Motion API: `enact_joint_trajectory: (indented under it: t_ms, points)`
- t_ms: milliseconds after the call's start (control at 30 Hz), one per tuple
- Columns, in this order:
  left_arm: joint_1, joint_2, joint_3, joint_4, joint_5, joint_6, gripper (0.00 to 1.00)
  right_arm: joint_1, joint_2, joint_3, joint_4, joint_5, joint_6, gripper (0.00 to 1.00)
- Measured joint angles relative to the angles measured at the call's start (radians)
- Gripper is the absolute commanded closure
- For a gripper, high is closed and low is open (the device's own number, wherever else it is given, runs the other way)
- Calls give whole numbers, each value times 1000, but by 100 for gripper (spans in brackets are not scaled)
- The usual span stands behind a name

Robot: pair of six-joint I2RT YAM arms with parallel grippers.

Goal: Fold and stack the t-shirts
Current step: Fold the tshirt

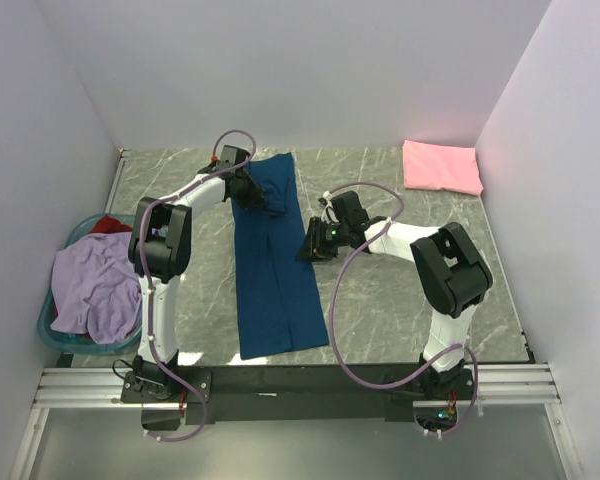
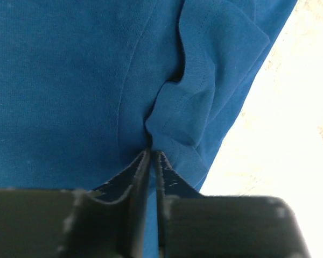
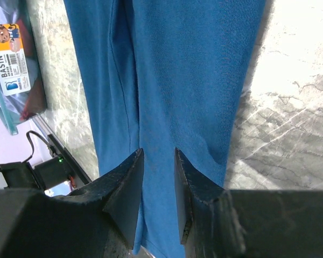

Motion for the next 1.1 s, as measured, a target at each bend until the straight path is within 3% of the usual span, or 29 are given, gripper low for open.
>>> enact_joint_trajectory:
  t_ms: [100,900,1100]
  points:
    - [0,0,-3,8,1,0,99,0,0,0,0,0,1,64]
    - [-36,-144,-130,-2,-38,-2,99,0,0,-17,2,-1,4,64]
    - [-36,-138,-154,-15,-38,-20,92,0,0,-17,3,-1,4,64]
